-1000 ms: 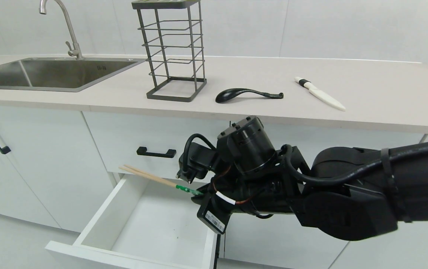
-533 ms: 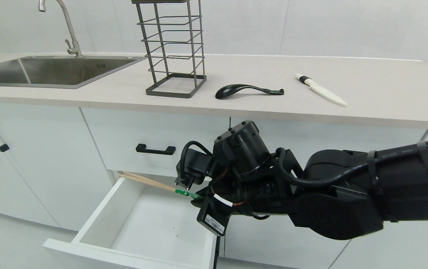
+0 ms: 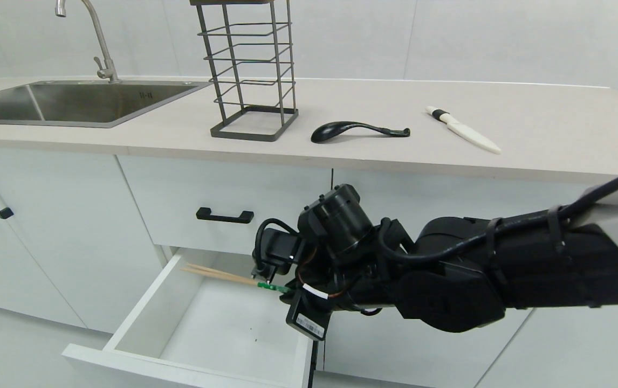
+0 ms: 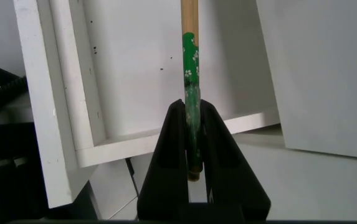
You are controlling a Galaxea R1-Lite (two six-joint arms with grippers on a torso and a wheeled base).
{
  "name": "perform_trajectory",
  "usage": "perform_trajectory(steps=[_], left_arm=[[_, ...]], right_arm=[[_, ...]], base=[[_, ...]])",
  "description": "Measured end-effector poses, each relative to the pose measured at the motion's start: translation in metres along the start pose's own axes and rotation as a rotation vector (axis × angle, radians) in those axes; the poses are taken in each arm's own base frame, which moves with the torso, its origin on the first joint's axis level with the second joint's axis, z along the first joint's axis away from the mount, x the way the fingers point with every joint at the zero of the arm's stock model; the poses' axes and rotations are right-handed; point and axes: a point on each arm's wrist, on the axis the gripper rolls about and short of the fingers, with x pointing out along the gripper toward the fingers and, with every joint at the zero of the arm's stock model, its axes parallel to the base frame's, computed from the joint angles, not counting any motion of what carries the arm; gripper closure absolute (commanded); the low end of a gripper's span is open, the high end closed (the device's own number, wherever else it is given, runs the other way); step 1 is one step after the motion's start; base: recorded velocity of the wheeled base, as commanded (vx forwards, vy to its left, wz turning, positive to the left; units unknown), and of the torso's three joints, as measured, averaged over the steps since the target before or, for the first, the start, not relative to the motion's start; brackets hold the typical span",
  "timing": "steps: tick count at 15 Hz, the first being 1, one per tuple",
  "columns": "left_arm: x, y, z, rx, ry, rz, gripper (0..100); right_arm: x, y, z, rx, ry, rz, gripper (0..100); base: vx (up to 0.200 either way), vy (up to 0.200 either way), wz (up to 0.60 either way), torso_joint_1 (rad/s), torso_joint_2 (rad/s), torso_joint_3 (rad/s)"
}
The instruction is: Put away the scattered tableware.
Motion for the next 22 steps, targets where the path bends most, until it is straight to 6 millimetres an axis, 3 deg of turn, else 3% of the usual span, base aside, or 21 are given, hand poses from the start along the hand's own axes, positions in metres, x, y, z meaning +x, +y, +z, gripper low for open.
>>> perform_trajectory(steps=[13,22], left_arm=[[0.000,0.000,0.000,0.000,0.000,0.000,0],[0.000,0.000,0.000,0.000,0.000,0.000,0]], right_arm=[[0.035,-0.005,0.007,-0.022,-0.007,0.030,100],[0.047,-0.005,0.003,-0.019,0.015,0.038,100]], base=[[0.000,0.000,0.00,0.000,0.00,0.000],[0.000,0.000,0.00,0.000,0.00,0.000]])
